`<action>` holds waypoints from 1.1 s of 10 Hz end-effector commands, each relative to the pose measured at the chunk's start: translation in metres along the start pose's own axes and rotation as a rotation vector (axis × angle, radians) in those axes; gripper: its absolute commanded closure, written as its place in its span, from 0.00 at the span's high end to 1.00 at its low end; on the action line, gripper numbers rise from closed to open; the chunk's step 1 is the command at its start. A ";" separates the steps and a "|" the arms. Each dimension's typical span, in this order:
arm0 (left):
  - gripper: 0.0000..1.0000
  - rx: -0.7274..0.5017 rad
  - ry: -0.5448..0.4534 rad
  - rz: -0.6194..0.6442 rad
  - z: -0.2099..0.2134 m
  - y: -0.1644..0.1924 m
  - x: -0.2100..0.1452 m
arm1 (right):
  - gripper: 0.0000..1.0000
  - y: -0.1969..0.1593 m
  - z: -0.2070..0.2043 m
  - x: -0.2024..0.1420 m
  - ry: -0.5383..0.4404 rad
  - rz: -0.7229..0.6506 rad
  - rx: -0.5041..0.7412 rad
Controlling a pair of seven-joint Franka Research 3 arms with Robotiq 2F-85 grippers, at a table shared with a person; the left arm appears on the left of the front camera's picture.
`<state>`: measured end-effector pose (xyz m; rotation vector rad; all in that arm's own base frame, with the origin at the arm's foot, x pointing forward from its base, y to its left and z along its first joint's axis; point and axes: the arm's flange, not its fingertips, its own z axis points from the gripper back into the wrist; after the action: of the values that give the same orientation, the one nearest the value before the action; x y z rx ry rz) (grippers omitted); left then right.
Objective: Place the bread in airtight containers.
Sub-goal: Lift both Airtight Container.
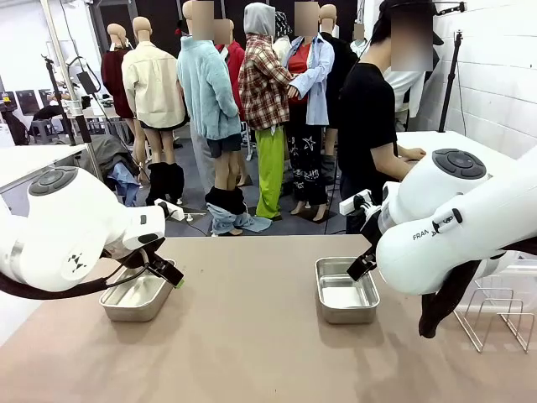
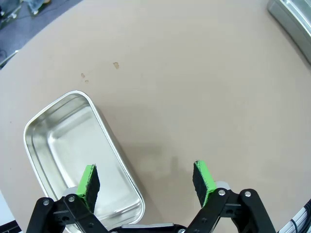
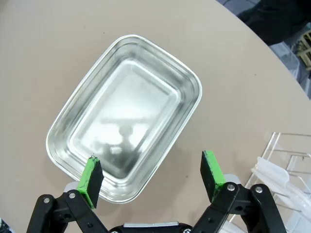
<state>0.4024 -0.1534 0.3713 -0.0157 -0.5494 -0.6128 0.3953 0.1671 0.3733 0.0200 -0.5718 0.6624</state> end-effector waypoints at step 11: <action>1.00 0.290 -0.120 0.284 0.122 0.173 -0.011 | 1.00 -0.180 0.195 -0.134 -0.155 -0.553 -0.472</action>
<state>0.4244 0.0129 0.4936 0.1166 -0.7513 -0.2886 0.3626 -0.0899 0.5510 -0.1818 -0.8545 0.0639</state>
